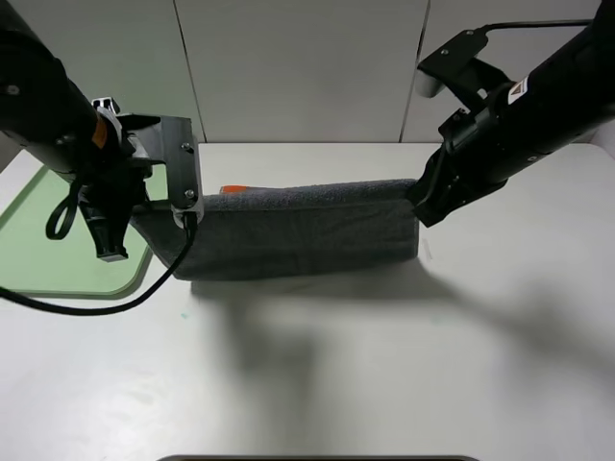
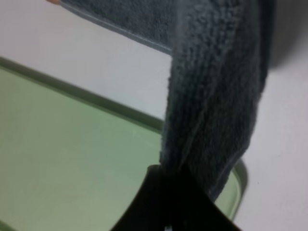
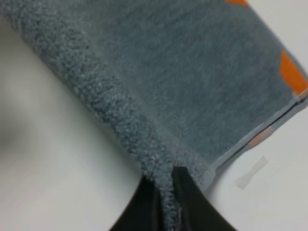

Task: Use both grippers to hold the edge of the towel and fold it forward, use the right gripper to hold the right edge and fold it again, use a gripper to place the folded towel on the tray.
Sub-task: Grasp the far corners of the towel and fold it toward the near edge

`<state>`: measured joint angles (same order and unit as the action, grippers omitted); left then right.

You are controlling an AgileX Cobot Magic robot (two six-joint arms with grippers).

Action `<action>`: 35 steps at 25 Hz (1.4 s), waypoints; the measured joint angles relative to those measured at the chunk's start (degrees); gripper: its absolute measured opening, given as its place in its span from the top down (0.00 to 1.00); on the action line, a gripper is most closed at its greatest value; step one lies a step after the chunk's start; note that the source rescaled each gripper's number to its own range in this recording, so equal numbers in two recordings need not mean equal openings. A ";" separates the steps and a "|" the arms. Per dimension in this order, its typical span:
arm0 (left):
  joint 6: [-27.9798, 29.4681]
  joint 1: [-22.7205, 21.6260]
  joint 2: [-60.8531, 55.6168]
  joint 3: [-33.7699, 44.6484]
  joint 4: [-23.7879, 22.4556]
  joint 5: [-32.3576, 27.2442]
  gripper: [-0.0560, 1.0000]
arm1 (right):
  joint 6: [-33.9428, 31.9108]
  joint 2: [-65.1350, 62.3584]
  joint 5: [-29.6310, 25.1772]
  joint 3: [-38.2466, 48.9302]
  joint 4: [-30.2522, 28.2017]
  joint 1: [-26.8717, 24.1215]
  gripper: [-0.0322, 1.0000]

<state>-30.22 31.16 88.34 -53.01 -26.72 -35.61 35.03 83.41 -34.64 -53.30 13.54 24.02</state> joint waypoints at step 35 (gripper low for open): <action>0.69 -3.84 29.13 -27.05 -5.30 1.72 0.95 | 0.00 24.23 13.93 -11.87 -3.78 -6.20 0.97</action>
<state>-29.53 27.32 117.48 -80.06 -32.02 -33.89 35.03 107.64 -20.70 -65.17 9.76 17.82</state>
